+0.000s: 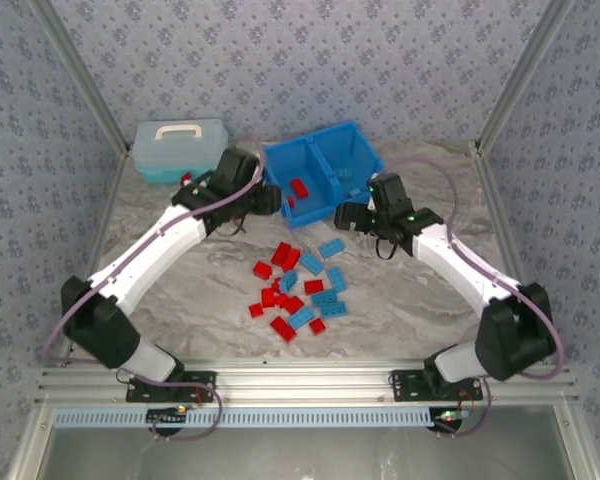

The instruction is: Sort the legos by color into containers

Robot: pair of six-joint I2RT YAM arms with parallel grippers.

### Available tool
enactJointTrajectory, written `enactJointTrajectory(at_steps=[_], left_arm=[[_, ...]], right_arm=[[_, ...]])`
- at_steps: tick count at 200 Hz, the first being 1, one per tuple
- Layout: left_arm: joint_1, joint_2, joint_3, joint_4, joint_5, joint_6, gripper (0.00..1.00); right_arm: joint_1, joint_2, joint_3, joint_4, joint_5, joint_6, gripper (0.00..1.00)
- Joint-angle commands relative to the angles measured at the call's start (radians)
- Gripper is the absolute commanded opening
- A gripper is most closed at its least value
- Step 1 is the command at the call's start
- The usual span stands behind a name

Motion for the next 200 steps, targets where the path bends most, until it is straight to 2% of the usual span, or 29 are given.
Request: enactJointTrajectory(at_steps=[1, 24, 50, 75, 85, 106, 130, 160, 200], left_arm=[[0.005, -0.095, -0.181, 0.057, 0.031, 0.014, 0.57], [0.005, -0.172, -0.279, 0.059, 0.072, 0.019, 0.62], [0.005, -0.185, -0.291, 0.039, 0.071, 0.027, 0.72], [0.005, -0.176, -0.291, 0.051, 0.071, 0.027, 0.81], [0.004, -0.173, -0.291, 0.056, 0.071, 0.029, 0.83], [0.004, -0.172, -0.296, 0.061, 0.065, 0.03, 0.85], [0.005, -0.187, -0.316, 0.071, 0.062, 0.033, 0.86], [0.006, -0.204, -0.333, 0.074, 0.044, 0.039, 0.87], [0.006, -0.228, -0.355, 0.081, 0.027, 0.037, 0.88]], right_arm=[[0.008, 0.113, 0.029, 0.003, -0.078, -0.051, 0.99], [0.023, 0.258, 0.084, -0.016, -0.174, -0.128, 1.0], [0.08, 0.367, 0.166, -0.045, -0.083, -0.077, 1.0], [0.113, 0.44, 0.216, -0.104, 0.068, 0.093, 0.99], [0.128, 0.461, 0.226, -0.134, 0.131, 0.212, 0.99], [0.161, 0.492, 0.249, -0.205, 0.206, 0.366, 1.0], [0.184, 0.51, 0.242, -0.232, 0.225, 0.468, 0.99], [0.186, 0.545, 0.239, -0.215, 0.181, 0.539, 0.89], [0.184, 0.561, 0.212, -0.163, 0.167, 0.57, 0.6]])
